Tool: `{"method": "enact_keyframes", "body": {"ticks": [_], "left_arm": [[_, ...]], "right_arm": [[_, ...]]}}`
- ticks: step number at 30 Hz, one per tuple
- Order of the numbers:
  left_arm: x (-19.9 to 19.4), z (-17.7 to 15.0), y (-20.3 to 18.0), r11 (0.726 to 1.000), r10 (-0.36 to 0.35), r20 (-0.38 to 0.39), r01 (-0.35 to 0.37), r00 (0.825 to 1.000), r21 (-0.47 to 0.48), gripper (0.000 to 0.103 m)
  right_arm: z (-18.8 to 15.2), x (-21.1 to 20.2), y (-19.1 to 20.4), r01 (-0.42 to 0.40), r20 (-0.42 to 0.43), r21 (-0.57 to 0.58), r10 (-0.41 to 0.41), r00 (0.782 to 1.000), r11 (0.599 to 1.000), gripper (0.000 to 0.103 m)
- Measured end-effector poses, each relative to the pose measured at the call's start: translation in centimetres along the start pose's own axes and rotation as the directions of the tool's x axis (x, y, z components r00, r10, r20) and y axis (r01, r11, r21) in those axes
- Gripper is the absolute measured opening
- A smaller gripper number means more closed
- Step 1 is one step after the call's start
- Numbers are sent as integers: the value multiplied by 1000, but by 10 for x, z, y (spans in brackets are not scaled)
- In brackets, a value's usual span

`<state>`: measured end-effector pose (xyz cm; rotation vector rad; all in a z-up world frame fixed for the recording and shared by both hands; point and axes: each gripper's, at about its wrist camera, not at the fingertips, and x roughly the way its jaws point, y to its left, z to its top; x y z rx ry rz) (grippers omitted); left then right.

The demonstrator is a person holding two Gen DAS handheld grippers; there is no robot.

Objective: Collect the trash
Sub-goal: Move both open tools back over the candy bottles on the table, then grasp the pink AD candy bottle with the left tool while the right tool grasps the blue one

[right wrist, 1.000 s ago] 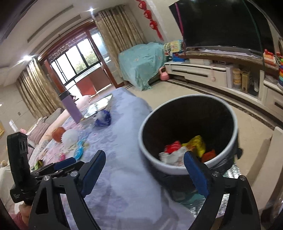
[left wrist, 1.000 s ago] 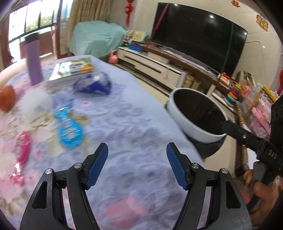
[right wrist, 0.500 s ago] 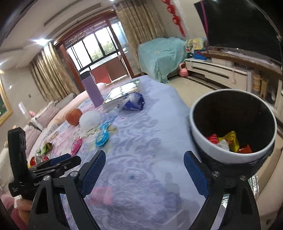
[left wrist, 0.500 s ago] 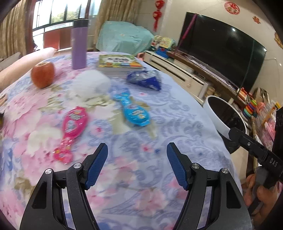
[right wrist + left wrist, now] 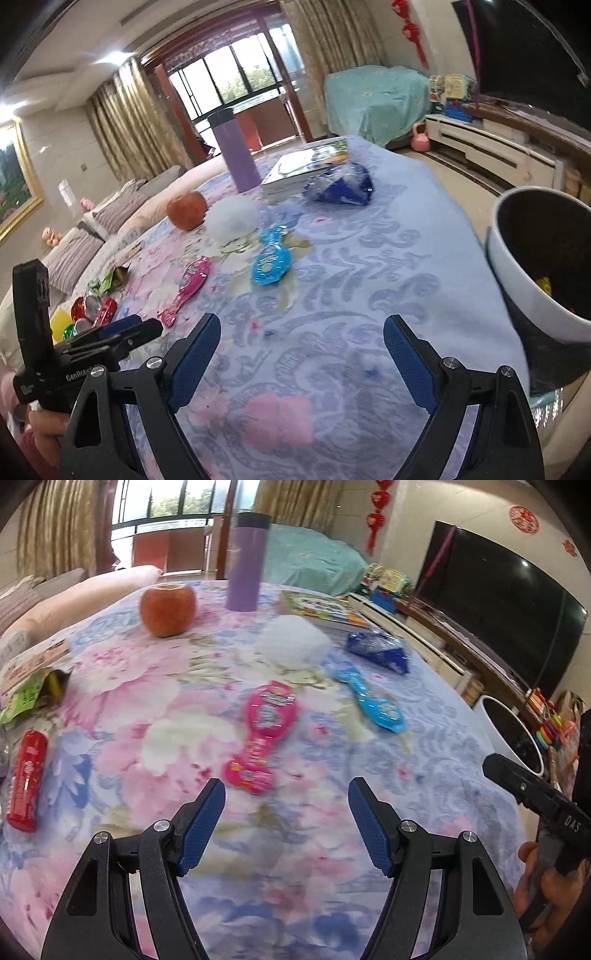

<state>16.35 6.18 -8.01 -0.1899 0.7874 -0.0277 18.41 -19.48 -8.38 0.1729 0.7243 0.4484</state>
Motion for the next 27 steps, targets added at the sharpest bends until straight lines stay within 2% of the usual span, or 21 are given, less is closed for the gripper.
{"method": "enact_keyframes", "body": {"ticks": [7,17,23,27], "left_arm": [[11,10,19,1000,22,-14,-22,1000,-2,71],[42,24,19,998,25,-71,-21,997,61,70],[58,30,23,999,7,-97,-2,995,54,70],[62,32,26,999,1,-94,3,996,41,58]], "right_arm": [[8,30,18,-7,-45,-61,4,999,998,91],[26,66,29,-26,-78,-118,17,997,993,89],[34,89,28,-25,-111,-144,9,994,989,83],[39,102,26,-17,-127,-148,-2,992,989,79]]}}
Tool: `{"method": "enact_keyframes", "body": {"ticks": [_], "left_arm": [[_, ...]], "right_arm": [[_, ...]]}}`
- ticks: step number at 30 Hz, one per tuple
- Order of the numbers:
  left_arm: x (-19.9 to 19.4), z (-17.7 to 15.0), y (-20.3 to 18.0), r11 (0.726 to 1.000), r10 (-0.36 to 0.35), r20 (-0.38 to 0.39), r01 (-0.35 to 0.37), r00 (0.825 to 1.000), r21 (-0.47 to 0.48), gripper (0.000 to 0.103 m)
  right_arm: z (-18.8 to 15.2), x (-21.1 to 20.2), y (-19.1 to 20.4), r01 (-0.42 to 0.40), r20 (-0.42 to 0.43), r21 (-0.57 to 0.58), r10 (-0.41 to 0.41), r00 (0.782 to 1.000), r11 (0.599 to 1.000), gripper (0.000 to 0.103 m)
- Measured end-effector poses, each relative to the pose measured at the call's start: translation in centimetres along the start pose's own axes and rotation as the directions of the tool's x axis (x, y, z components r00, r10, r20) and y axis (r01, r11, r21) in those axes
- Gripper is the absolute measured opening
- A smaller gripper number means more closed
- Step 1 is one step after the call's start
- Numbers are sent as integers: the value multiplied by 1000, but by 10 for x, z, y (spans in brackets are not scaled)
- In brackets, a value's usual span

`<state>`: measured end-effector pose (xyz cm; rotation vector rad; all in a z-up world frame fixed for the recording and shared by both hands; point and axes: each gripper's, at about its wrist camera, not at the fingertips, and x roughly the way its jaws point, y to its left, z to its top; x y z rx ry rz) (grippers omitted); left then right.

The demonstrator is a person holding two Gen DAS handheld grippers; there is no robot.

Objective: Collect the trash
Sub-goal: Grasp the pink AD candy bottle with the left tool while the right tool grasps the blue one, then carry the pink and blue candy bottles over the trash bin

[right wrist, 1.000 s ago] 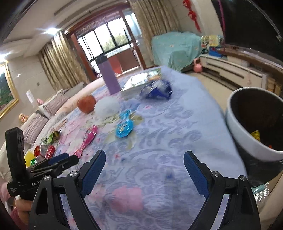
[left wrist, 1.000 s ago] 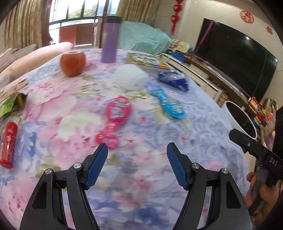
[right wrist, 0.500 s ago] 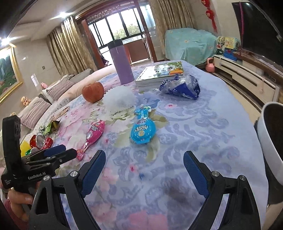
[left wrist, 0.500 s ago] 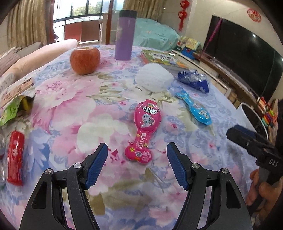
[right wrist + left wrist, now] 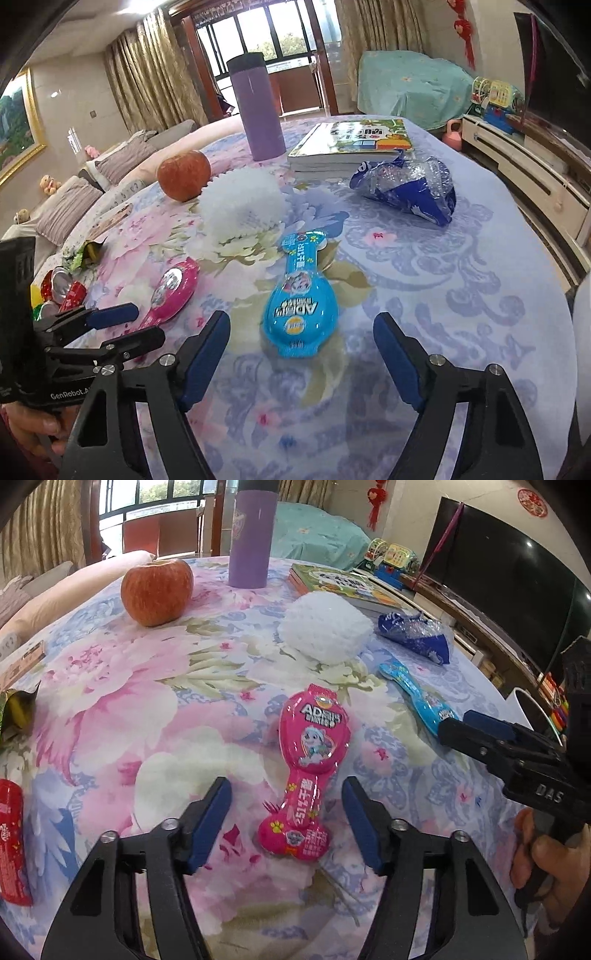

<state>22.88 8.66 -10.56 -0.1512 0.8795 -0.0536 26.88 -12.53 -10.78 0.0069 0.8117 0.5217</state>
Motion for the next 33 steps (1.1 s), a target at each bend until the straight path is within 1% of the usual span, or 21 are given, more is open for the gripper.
{"method": "enact_keyframes", "body": {"ticks": [1,2,3,4,5,6,7,14,18,20,26,33], "left_arm": [[1,1,0,1000,-3,-1,3,1000,2,53],[2,1,-1,1000,-2,-3,2,1000,5,51],[3,1,-2,1000,0,-1,0,1000,10,45],[3,1,-3,1000,-5,-1,5,1000,19,36],[4,1,-5,1000,-9,-3,9,1000,27,31],[4,1,-6,999,-11,-2,11,1000,32,23],[3,1,-6,999,-18,-1,18,1000,34,19],[-8,-1,-11,999,-24,36,22,999,48,19],[-15,-5,-22,997,-54,38,52,998,55,19],[-17,-7,-32,995,-73,37,71,997,67,19],[-23,-10,-64,986,-135,26,131,991,107,19],[-25,-14,-103,970,-182,10,177,983,166,19]], "right_arm": [[2,3,0,1,-4,-1,-1,1000,1000,79],[4,6,-1,2,-10,-3,-2,1000,1000,77],[5,9,-1,2,-18,-4,-2,1000,1000,71],[5,11,-1,1,-24,-5,-1,1000,1000,67],[5,14,-2,-2,-37,-5,1,999,1000,56],[5,16,-2,-4,-52,-4,4,999,1000,46],[4,17,-2,-4,-56,-3,4,998,1000,46],[-7,-3,-5,-31,-23,14,31,999,999,46],[-18,-21,-14,-41,-5,48,41,999,998,46],[-23,-29,-20,-45,5,71,45,999,996,46],[-35,-57,-39,-24,37,120,20,999,993,46],[-52,-85,-57,9,70,171,-21,997,985,46]]}}
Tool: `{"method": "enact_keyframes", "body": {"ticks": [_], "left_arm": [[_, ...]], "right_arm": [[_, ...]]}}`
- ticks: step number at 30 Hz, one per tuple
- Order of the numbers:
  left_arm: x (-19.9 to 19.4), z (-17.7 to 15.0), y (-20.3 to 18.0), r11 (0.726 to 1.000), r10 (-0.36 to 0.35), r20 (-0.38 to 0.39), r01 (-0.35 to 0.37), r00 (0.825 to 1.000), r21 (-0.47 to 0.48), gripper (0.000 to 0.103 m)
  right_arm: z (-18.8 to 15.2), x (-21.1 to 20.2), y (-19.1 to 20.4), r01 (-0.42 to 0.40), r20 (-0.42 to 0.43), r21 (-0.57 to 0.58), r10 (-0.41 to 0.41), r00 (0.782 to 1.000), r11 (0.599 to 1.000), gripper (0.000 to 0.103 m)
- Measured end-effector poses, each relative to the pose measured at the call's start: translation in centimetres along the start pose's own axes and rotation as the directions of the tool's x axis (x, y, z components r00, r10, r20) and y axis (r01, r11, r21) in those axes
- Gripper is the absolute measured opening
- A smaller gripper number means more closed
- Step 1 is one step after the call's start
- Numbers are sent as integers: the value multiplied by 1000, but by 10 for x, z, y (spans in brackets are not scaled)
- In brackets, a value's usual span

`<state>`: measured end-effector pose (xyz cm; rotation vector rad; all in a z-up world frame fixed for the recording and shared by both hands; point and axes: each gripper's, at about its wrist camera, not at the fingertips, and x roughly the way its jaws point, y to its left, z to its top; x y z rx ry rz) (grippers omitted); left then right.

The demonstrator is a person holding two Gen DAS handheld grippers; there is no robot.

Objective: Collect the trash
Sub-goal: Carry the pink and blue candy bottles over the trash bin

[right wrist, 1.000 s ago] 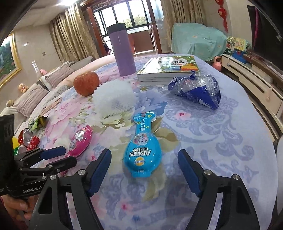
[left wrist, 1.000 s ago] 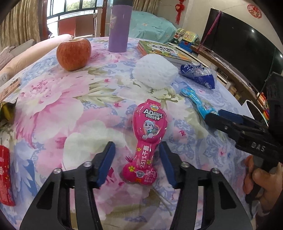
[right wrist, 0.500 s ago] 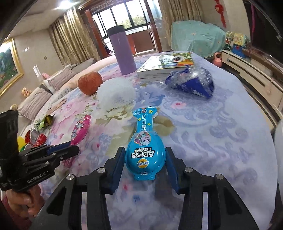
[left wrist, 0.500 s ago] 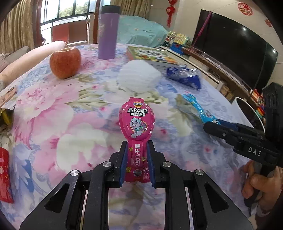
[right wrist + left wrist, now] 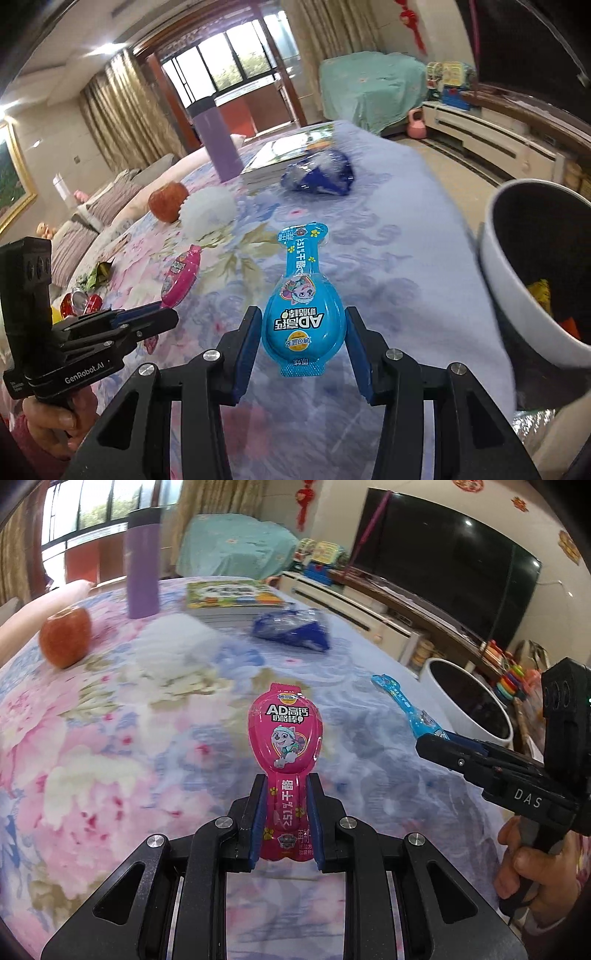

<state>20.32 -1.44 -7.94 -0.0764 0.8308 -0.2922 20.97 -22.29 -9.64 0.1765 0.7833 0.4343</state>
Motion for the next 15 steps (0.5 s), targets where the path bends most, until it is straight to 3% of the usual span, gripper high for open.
{"method": "enact_keyframes", "body": {"ticks": [15], "left_arm": [[7,5,-67,992,-61,-23,63,998,109,19]], "right_arm": [[-16,-51,-45,62,65,91,-68,996,994,46]]}}
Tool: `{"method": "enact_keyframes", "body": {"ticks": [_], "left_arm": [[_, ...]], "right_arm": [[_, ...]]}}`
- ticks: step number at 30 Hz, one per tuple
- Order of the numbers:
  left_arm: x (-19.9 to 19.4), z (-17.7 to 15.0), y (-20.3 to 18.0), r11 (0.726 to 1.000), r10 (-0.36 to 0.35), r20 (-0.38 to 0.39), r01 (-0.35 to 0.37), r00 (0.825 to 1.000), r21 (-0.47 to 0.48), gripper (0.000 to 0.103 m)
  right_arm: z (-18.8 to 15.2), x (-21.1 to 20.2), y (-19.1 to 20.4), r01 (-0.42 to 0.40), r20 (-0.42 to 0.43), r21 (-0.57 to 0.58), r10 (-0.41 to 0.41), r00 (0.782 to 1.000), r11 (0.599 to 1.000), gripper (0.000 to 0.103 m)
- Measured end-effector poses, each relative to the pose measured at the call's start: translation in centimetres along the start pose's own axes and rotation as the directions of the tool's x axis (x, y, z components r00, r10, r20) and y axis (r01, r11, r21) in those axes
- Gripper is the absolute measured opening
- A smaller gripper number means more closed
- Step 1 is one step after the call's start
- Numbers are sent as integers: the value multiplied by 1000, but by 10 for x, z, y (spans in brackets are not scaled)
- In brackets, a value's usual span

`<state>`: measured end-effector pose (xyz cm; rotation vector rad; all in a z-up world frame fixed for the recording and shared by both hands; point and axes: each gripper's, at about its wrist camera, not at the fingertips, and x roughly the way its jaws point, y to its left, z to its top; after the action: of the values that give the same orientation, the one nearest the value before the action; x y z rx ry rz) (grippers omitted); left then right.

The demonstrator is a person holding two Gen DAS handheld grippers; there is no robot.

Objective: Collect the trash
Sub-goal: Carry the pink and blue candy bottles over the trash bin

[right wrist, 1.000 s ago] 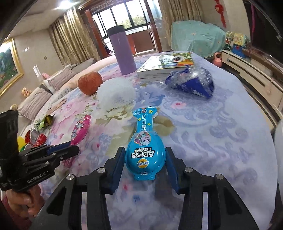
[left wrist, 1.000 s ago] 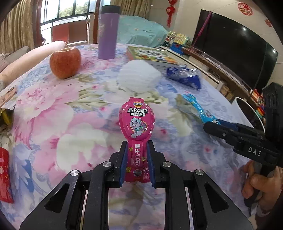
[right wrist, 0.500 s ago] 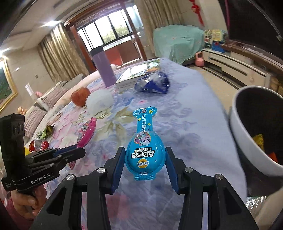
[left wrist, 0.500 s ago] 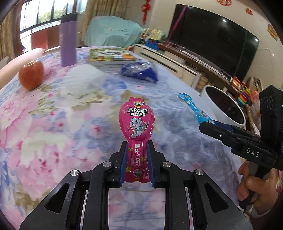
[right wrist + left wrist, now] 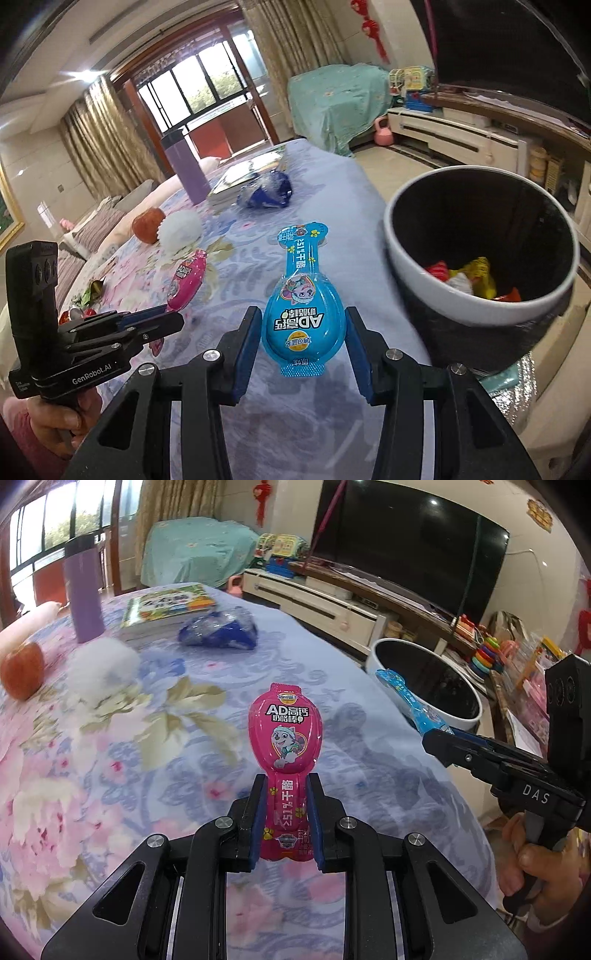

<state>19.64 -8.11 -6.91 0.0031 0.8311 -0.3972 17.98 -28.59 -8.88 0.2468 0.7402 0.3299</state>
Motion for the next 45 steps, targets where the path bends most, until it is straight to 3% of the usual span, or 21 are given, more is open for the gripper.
{"method": "enact_keyframes", "body": {"ticks": [19,45], "left_arm": [[10,17,-64,993,-48,5,47,999,106,19],[34,48,-116,978,-114,-7,113,994,174,19]], "right_arm": [[-3,-45,-46,62,74,81,-68,995,995,46],[13,-57,-87,120,100,138,-135,986,983,46]]}}
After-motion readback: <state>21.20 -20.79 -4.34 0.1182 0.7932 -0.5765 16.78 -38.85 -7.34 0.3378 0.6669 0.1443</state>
